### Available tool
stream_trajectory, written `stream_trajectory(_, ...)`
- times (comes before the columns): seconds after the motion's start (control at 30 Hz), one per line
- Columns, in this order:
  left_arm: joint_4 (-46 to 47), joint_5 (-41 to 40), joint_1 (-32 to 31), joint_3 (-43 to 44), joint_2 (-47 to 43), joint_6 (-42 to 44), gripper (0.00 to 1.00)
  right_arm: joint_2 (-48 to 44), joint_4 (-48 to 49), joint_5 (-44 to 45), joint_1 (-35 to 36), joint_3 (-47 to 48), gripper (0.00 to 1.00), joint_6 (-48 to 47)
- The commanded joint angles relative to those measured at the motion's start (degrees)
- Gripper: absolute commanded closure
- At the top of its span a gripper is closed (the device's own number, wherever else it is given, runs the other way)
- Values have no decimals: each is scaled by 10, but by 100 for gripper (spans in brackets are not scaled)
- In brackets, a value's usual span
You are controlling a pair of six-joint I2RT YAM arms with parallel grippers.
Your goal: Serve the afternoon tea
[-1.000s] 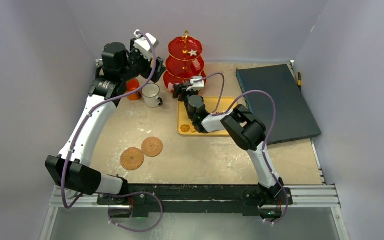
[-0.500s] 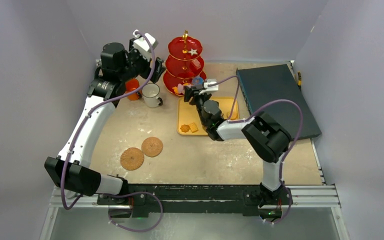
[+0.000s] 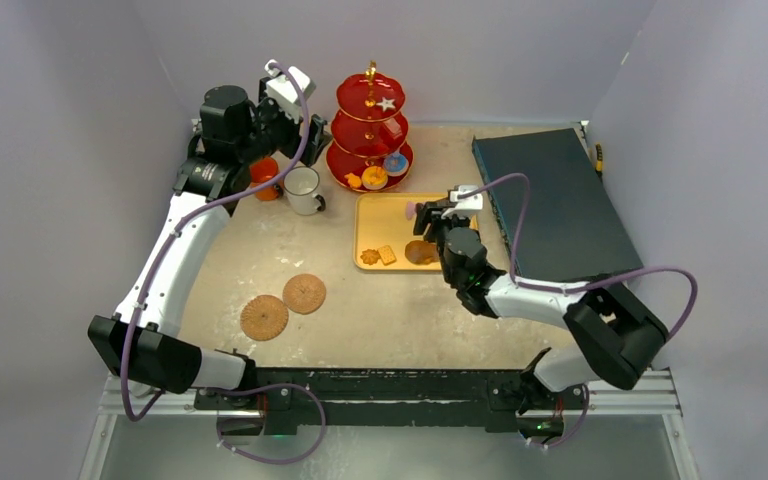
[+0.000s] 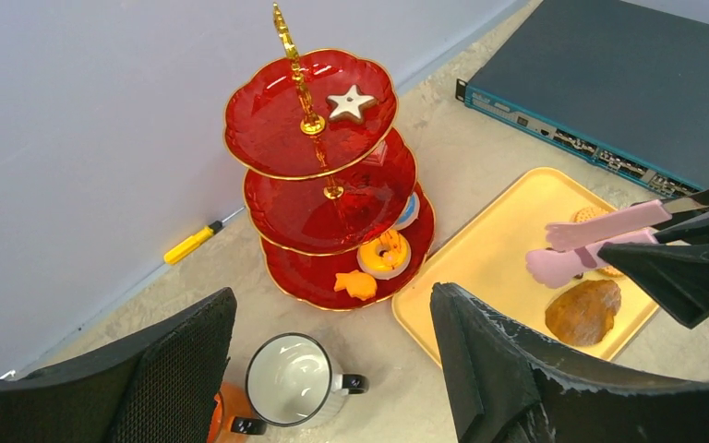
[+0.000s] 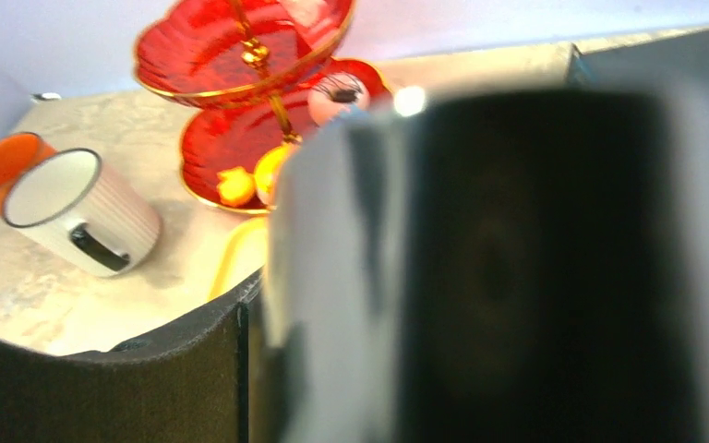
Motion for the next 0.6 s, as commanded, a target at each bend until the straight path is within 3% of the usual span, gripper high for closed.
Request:
stream_trajectory(0.0, 20, 12, 4, -2, -14, -13, 24, -43, -122, 71, 2, 0, 38, 33)
stream_trajectory(0.57, 13, 20, 3, 15, -3, -16, 25, 11, -147, 114, -7, 9, 34, 42)
